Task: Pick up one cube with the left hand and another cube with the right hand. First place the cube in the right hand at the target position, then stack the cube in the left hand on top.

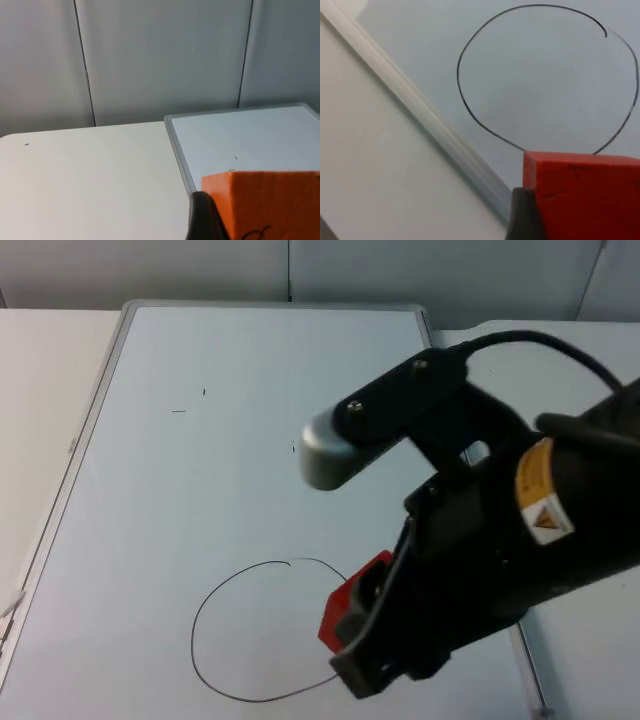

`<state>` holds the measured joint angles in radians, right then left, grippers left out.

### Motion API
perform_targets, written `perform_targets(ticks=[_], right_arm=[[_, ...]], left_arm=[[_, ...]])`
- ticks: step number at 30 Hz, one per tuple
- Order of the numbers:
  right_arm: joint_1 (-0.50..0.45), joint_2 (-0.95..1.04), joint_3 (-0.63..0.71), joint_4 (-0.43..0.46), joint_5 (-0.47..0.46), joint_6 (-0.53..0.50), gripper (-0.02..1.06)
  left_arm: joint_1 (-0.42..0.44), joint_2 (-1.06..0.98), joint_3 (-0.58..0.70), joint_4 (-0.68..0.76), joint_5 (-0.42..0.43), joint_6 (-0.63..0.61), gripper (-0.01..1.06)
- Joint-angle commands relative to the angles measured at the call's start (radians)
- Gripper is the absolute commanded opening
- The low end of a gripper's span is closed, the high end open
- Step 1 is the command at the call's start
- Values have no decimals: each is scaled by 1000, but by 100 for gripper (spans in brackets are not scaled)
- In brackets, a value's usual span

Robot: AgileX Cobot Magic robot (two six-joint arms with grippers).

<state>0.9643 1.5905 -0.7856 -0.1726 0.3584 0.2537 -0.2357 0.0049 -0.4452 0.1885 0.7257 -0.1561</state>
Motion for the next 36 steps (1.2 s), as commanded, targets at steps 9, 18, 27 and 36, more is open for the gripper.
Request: perform_targets(ticks=[9, 18, 27, 36], right_arm=[[2, 196, -182, -67, 14, 10, 0], [2, 334, -255, -103, -20, 12, 0], [2, 405, -257, -103, -85, 12, 0], [2, 411, -257, -119, -97, 44, 0]], left_arm=[[-4, -5, 1, 5, -24, -1, 0], [-4, -5, 1, 5, -24, -1, 0], [-4, -5, 1, 5, -24, -1, 0], [-4, -5, 1, 5, -24, -1, 0]])
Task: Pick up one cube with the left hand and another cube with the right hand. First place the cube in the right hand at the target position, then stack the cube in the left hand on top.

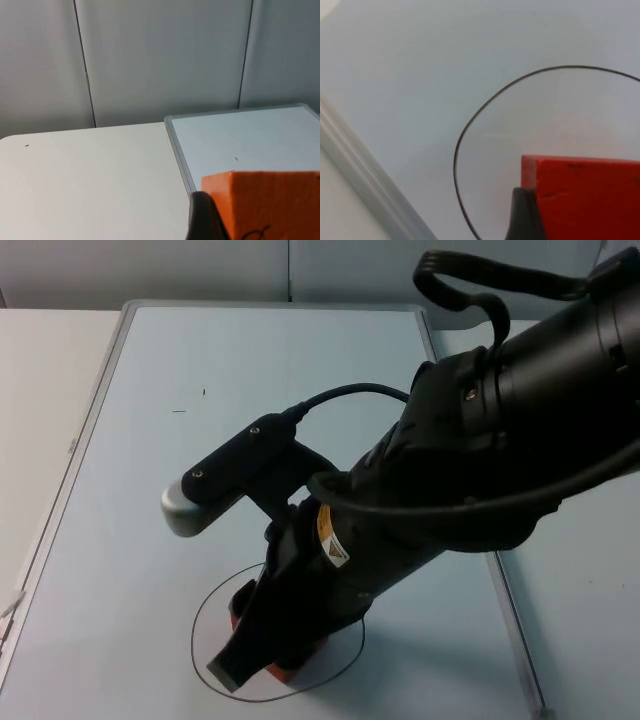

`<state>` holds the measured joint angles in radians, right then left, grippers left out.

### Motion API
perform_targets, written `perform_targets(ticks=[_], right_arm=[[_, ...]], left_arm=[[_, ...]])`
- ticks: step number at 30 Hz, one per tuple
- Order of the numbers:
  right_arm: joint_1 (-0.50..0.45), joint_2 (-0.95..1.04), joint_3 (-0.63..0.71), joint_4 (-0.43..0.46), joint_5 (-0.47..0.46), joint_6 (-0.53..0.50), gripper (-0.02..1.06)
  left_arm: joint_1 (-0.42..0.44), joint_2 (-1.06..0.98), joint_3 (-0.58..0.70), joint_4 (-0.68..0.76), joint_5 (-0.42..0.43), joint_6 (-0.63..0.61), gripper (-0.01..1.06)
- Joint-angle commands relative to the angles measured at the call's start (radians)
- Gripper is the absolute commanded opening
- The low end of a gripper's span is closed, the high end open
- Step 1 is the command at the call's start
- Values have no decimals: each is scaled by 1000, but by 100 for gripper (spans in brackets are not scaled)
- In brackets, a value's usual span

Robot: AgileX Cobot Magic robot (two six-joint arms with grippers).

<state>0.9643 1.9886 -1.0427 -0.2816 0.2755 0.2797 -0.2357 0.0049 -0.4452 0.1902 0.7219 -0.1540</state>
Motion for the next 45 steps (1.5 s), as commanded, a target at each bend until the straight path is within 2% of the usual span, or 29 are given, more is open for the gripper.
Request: perform_targets(ticks=[1, 24, 28, 31, 32, 33, 36, 37, 40, 42, 45], right_arm=[[2, 13, 0, -10, -14, 18, 0], [-17, 13, 0, -11, 15, 57, 0], [-17, 13, 0, -11, 15, 57, 5], [-17, 13, 0, -11, 15, 57, 24], [-17, 13, 0, -11, 15, 57, 36], [-17, 13, 0, -11, 15, 57, 36], [-17, 11, 0, -9, 15, 57, 61], [-17, 11, 0, -9, 15, 57, 61], [-17, 2, 0, -5, 15, 57, 87], [-17, -12, 0, -5, 15, 57, 90], [-17, -52, -12, -5, 42, 57, 90]], left_arm=[[-4, -5, 1, 3, -20, -3, 0], [-4, -5, 1, 3, -20, -3, 0], [-4, -5, 1, 3, -20, -3, 0], [-4, -5, 1, 3, -20, -3, 0], [-4, -5, 1, 3, -20, -3, 0], [-4, -5, 1, 3, -20, -3, 0], [-4, -5, 1, 3, -20, -3, 0], [-4, -5, 1, 3, -20, -3, 0], [-4, -5, 1, 3, -20, -3, 0], [-4, -5, 1, 3, -20, -3, 0], [-4, -5, 1, 3, -20, -3, 0]])
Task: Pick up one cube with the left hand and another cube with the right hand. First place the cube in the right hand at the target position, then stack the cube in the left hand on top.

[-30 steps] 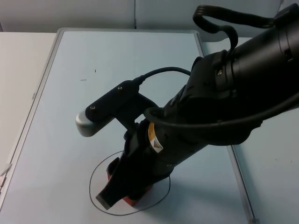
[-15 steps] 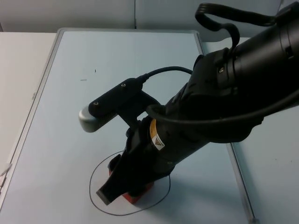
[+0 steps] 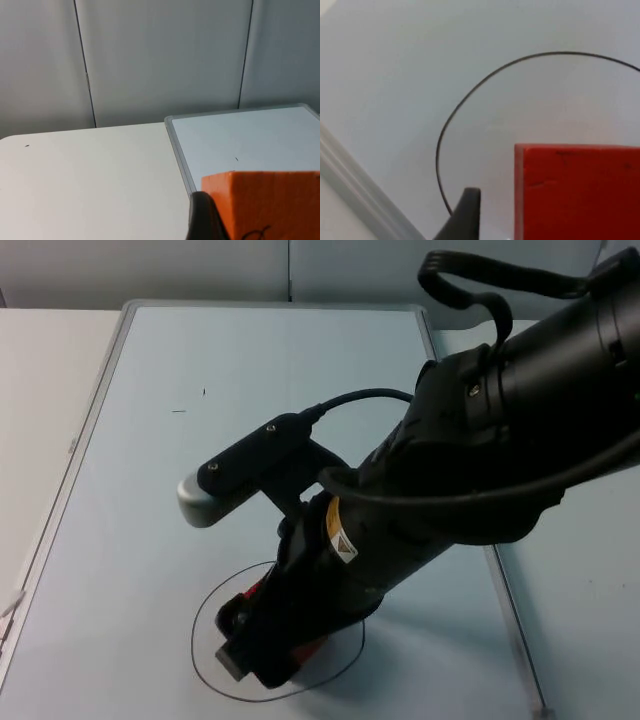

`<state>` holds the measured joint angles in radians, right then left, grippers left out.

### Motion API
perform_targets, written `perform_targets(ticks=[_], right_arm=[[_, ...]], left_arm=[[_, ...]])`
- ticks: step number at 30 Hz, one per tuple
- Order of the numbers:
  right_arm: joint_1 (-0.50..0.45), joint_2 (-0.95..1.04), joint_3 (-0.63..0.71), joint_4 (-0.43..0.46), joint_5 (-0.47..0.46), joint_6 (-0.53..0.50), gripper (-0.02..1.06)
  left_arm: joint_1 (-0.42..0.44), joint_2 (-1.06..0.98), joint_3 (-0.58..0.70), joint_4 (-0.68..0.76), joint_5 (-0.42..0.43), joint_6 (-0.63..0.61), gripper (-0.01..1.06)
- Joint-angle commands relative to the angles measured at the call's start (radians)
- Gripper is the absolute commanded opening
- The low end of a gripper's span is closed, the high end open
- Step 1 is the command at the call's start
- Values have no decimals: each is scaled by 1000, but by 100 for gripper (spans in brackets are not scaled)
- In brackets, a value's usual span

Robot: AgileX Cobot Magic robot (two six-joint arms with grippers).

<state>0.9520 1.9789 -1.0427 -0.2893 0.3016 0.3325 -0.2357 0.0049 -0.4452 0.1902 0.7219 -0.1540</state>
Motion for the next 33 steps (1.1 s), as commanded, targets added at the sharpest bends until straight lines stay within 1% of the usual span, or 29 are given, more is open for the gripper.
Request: perform_targets(ticks=[1, 2, 5, 6, 10, 11, 13, 14, 15, 16, 18, 19, 20, 22, 24, 25, 27, 29, 33], right_arm=[[-2, -71, -15, 3, 26, 4, 89], [-2, -71, -15, 3, 26, 4, 89], [-2, -195, -18, 3, 39, 1, 89], [-2, -195, -18, 3, 39, 1, 89], [-2, -468, -18, 3, 44, -52, 89], [-2, -468, -18, 3, 44, -52, 89], [-2, -586, -18, -1, 50, -87, 89], [-2, -647, -18, -1, 60, -110, 89], [-2, -731, -18, -1, 92, -146, 89], [-2, -731, -18, -1, 92, -146, 89], [-2, -823, -5, -1, 141, -193, 89], [-2, -873, 17, -1, 147, -211, 89], [-2, -873, 17, -1, 147, -211, 89], [-2, -966, 79, -4, 141, -226, 89], [-2, -1074, 170, -4, 140, -227, 89], [-2, -1074, 170, -4, 140, -227, 89], [-2, -1155, 240, -1, 140, -207, 89], [-2, -1188, 264, -1, 138, -201, 89], [-2, -1285, 319, -1, 140, -178, 89]], left_arm=[[-4, -5, 1, 3, -20, -3, 0], [-4, -5, 1, 3, -20, -3, 0], [-4, -5, 1, 3, -20, -3, 0], [-4, -5, 1, 3, -20, -3, 0], [-4, -5, 1, 3, -20, -3, 0], [-4, -5, 1, 3, -20, -3, 0], [-4, -5, 1, 3, -20, -3, 0], [-4, -5, 1, 3, -20, -3, 0], [-4, -5, 1, 3, -20, -3, 0], [-4, -5, 1, 3, -20, -3, 0], [-4, -5, 1, 3, -20, -3, 0], [-4, -5, 1, 3, -20, -3, 0], [-4, -5, 1, 3, -20, -3, 0], [-4, -5, 1, 3, -20, -3, 0], [-4, -5, 1, -1, -22, -3, 0], [-4, -5, 1, -1, -22, -3, 0], [-4, -5, 1, -17, -33, -2, 0], [-4, -5, 1, -36, -43, 18, 0], [-4, 33, 1, -227, -91, 194, 0]])
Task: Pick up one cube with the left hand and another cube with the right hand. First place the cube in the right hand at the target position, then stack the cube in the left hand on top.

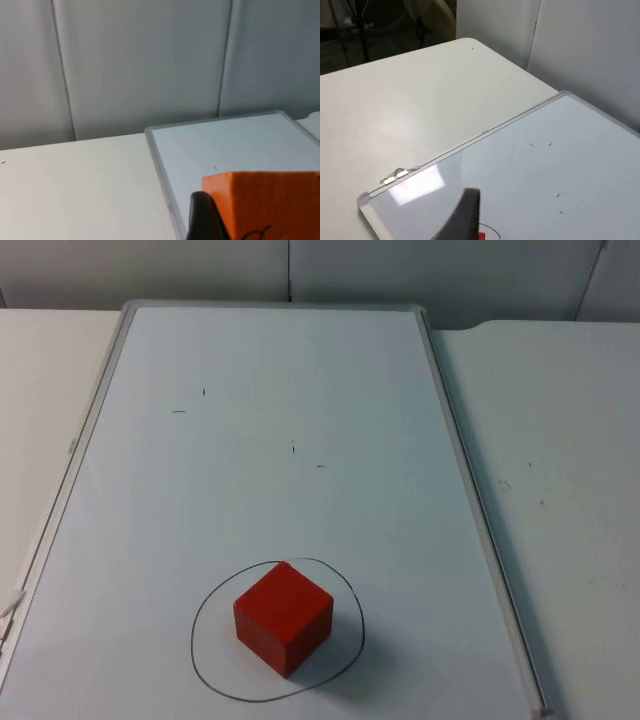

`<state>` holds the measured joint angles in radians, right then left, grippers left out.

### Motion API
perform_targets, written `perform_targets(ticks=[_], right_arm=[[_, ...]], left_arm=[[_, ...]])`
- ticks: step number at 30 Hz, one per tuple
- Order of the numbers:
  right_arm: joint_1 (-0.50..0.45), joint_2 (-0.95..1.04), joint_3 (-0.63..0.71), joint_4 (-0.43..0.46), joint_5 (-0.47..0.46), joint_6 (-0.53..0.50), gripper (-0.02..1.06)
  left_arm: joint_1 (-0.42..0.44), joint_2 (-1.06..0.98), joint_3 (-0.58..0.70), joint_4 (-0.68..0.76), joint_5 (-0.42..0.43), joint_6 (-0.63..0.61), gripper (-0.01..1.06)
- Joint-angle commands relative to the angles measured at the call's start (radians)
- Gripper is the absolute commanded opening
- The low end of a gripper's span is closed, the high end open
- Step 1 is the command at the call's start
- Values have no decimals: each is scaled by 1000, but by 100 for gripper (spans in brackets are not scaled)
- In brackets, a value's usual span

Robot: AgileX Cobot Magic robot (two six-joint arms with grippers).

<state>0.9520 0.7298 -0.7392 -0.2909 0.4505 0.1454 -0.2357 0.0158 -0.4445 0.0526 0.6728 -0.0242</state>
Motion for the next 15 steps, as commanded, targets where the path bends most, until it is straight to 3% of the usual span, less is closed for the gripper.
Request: perform_targets(ticks=[1, 7, 12, 15], right_arm=[[-2, -51, 15, 0, -5, 9, 89], [-2, -78, 15, -10, -7, 9, 89], [-2, -74, 15, -22, -5, 11, 89], [-2, -74, 15, -26, -5, 11, 89]], left_arm=[[-4, 57, 1, -150, -53, 114, 0], [-4, 274, -53, -373, -72, 281, 0], [-4, 596, -193, -599, -69, 451, 0], [-4, 710, -231, -647, -67, 505, 0]])
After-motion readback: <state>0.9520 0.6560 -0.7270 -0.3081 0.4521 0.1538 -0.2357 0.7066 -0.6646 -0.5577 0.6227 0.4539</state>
